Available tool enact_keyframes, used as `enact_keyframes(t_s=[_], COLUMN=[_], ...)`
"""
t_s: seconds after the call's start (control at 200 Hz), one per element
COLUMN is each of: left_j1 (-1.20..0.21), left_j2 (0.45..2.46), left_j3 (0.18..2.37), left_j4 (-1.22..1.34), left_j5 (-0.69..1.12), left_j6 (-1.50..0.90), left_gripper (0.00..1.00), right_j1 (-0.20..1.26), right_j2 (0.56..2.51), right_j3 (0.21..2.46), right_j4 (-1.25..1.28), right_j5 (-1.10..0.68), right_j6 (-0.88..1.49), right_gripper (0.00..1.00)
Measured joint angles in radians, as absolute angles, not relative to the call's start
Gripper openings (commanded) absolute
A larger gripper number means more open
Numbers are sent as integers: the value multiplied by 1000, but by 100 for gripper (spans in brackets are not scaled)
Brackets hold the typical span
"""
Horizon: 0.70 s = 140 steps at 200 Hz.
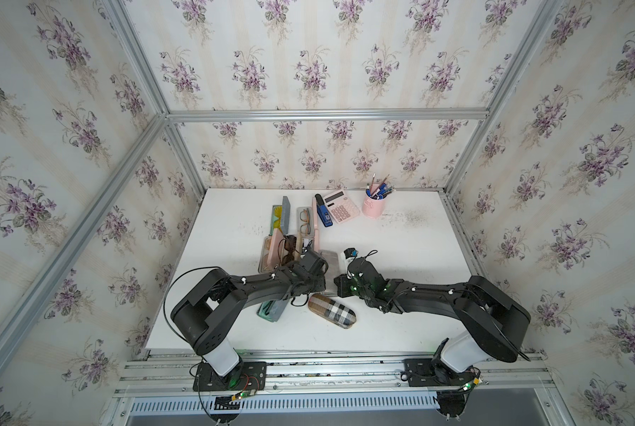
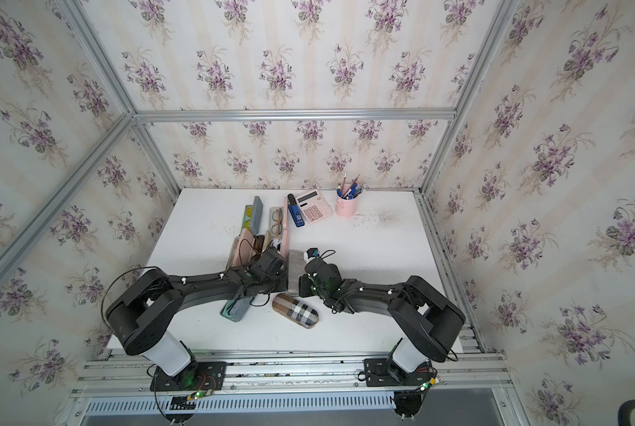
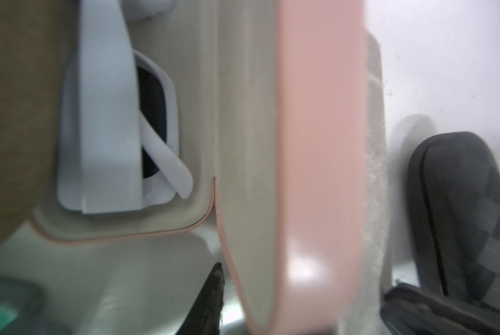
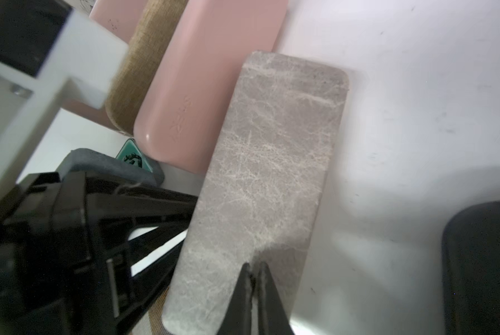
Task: Close the glasses case
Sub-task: Close the glasses case at the center of the board.
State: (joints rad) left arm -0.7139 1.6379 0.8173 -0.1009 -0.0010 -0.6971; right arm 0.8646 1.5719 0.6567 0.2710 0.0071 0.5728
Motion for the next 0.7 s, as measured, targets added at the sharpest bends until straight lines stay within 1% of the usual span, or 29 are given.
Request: enact_keyframes(t_s=[0.055,0.15,0.315,0.475,0.699], left_j1=[-712,-712,-714,-714,-715], left_j2=[1607,1558,1485,1447,1456], left_j3=[809,801,791,780,760], left_j4=[-109,-130,-154,-183,-171], left_j5=[-7,-21,-12,-23,-25], left_j6=[-697,-701,-705,-705,-716], left_gripper=[40,46,53,54,54], right_j1=[868,869,876,879,883], right_j2=[1575,1584,1603,1604,1583], right_j3=[657,657,659,667,675], right_j4=[276,291,257,243,233], right_j5=[7,11,12,15,20], right_j6=[573,573,573,573,572], right_gripper=[9,9,9,10,11])
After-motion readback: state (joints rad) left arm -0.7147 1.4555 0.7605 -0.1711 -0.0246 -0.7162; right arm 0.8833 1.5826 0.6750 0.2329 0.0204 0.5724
